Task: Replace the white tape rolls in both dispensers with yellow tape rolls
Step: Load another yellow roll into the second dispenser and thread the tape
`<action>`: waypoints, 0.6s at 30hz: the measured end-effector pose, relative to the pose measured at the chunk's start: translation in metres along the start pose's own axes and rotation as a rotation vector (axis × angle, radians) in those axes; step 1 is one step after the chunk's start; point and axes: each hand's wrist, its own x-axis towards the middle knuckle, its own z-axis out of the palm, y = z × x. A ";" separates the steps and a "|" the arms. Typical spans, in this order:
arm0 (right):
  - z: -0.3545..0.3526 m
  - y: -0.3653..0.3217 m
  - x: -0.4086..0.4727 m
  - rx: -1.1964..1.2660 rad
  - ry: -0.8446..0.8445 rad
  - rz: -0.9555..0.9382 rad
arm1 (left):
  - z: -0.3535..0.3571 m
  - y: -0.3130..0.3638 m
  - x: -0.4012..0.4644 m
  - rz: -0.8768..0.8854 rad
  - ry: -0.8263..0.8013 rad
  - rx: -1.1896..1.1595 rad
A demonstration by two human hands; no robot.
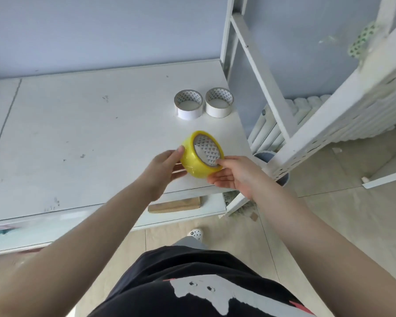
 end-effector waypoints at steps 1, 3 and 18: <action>0.002 0.007 -0.006 0.033 -0.029 0.017 | 0.002 -0.011 -0.020 0.004 -0.068 -0.007; 0.008 0.023 -0.018 0.072 -0.087 0.056 | 0.006 -0.026 -0.053 0.071 -0.100 -0.041; 0.119 0.135 -0.088 -0.538 -0.386 -0.178 | -0.049 -0.116 -0.224 0.033 0.515 -0.311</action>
